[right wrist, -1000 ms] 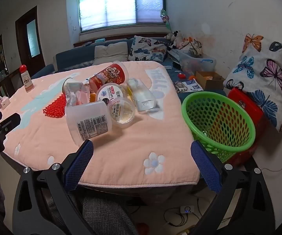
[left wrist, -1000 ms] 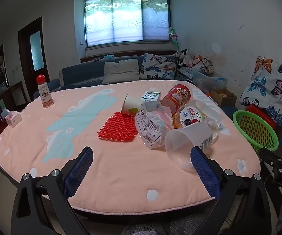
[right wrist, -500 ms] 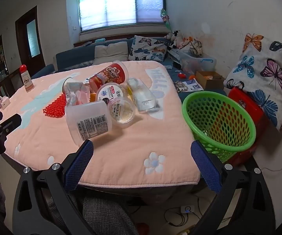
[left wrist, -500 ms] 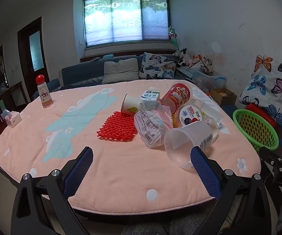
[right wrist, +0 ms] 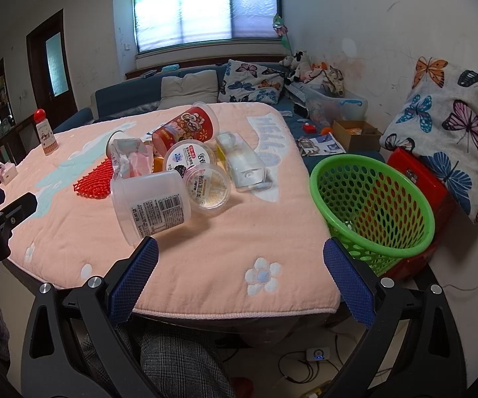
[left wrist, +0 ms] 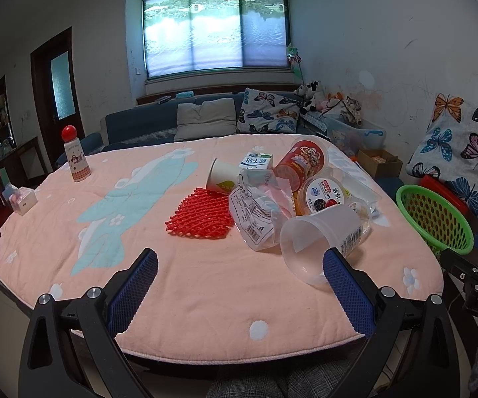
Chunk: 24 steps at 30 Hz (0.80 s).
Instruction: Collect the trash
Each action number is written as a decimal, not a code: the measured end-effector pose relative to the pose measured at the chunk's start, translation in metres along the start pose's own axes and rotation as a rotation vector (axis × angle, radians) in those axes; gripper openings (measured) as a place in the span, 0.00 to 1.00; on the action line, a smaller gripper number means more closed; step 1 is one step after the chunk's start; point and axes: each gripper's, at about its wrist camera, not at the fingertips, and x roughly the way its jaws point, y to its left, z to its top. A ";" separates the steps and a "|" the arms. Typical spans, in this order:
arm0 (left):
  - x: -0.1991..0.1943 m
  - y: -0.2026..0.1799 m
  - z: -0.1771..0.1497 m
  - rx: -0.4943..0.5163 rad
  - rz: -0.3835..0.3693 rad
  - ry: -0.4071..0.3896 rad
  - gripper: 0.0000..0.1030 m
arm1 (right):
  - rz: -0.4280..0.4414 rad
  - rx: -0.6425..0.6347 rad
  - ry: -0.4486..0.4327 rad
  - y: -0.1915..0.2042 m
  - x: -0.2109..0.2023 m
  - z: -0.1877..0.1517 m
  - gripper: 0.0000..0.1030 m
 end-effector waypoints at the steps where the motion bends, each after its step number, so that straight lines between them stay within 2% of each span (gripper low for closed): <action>1: 0.000 0.003 0.003 0.002 -0.002 0.000 0.94 | -0.001 -0.002 -0.001 0.000 0.000 0.000 0.96; 21: 0.002 0.004 0.002 0.004 -0.001 -0.001 0.94 | 0.000 -0.002 -0.002 0.001 0.001 0.001 0.96; 24: 0.000 0.013 0.005 0.002 -0.001 0.000 0.94 | -0.001 -0.004 -0.002 0.001 0.000 0.001 0.96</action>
